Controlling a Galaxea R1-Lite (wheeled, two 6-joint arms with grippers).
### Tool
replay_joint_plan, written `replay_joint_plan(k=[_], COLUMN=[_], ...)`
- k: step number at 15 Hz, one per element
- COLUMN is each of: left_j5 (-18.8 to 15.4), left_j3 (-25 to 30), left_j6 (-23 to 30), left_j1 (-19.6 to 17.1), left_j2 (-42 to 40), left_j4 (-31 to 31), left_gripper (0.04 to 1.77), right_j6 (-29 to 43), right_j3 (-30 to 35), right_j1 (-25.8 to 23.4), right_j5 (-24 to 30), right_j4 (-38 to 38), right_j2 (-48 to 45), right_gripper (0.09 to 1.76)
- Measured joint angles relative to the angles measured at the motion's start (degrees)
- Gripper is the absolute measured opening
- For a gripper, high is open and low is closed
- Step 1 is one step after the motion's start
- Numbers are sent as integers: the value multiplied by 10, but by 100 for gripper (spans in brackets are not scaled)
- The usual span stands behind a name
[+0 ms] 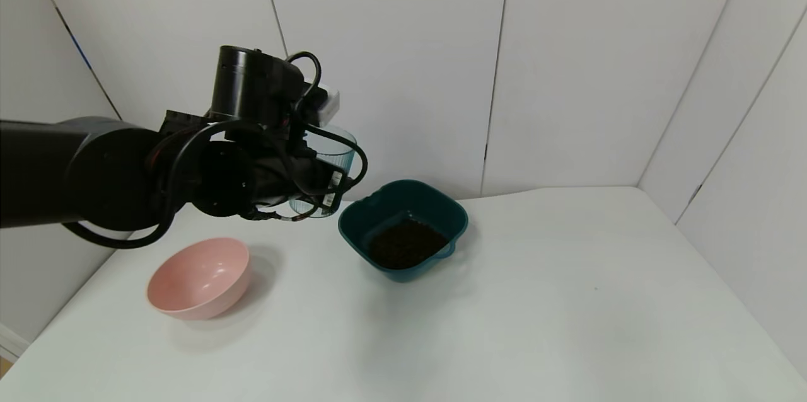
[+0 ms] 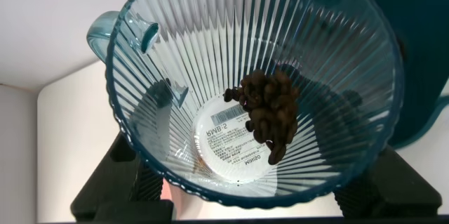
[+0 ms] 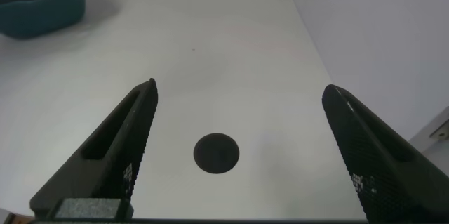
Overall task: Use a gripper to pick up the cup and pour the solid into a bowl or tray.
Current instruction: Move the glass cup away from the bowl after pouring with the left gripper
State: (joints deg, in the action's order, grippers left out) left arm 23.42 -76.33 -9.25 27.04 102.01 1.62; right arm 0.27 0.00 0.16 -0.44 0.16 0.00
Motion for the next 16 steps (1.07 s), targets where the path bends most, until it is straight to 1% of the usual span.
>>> replay_joint_plan(k=[3,4,6,8,12,14,16], left_j5=[0,1,5,9,12,12,11], left_j3=[89,117,168,211,282,307,329], left_j6=[4,9,37,79,143,164,172], left_j1=[-4,-5,-8,-10,-20,-32,-43], left_j2=[-21,-26,-30,-30,-28,-19,-5], left_j4=[-170,-211,-285,-317,-358,-391,-430], left_gripper=[129,129,129,129,129,129,129], right_j6=[0,0,0,0,0,0,0], right_j3=[0,0,0,0,0,0,0], right_j1=[0,0,0,0,0,0,0], right_j5=[0,0,0,0,0,0,0], right_j4=[0,0,0,0,0,0,0], right_j2=[0,0,0,0,0,0,0], right_gripper=[171,171,171,171,171,171,171])
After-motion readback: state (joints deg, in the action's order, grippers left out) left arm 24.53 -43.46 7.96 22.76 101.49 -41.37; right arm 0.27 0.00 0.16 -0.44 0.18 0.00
